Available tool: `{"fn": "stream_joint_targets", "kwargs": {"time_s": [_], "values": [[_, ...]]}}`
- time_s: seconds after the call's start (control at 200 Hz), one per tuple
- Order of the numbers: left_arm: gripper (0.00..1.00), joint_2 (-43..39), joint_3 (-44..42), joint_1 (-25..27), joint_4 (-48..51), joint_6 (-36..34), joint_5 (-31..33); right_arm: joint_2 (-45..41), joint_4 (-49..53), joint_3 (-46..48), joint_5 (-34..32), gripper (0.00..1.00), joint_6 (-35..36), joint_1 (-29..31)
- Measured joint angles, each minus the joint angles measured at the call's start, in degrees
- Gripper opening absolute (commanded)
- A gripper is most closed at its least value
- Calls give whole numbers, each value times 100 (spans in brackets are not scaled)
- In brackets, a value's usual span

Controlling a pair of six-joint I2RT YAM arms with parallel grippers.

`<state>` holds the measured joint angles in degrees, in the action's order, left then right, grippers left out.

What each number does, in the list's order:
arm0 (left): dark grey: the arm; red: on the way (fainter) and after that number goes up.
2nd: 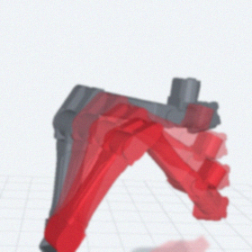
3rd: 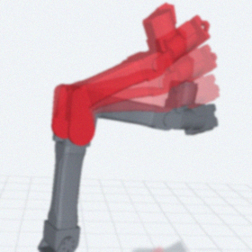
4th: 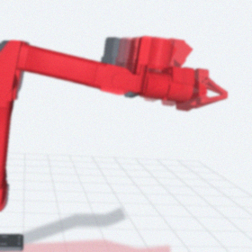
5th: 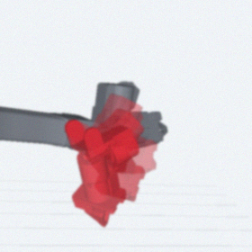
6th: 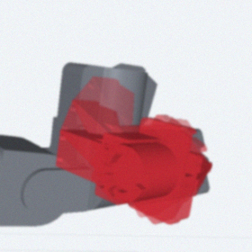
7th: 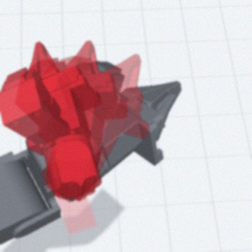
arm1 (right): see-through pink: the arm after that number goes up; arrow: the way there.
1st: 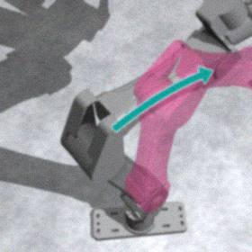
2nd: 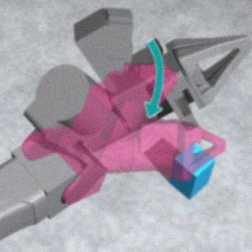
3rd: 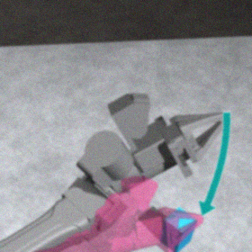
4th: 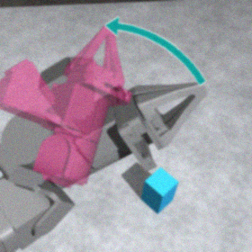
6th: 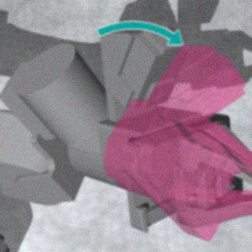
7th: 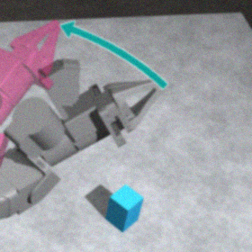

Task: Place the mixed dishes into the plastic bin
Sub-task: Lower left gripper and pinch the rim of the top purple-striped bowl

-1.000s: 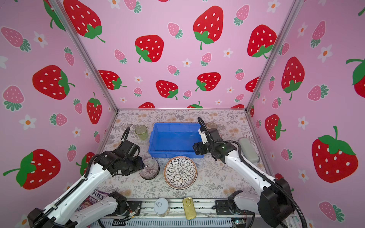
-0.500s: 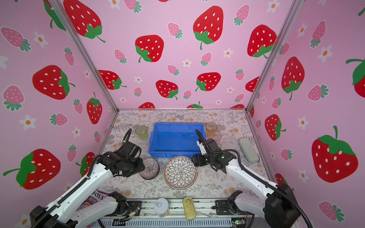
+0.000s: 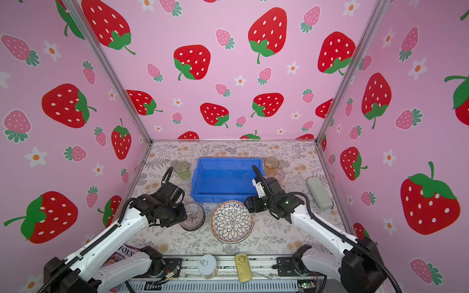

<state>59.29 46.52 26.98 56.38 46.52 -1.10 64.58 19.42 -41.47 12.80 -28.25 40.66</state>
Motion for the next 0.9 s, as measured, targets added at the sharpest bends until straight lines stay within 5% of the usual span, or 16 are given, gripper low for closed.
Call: {"fn": "stream_joint_targets", "kwargs": {"time_s": [0.9], "values": [[29, 39, -28, 85, 0, 15, 269, 2, -179, -2, 42, 79, -28, 0]]}}
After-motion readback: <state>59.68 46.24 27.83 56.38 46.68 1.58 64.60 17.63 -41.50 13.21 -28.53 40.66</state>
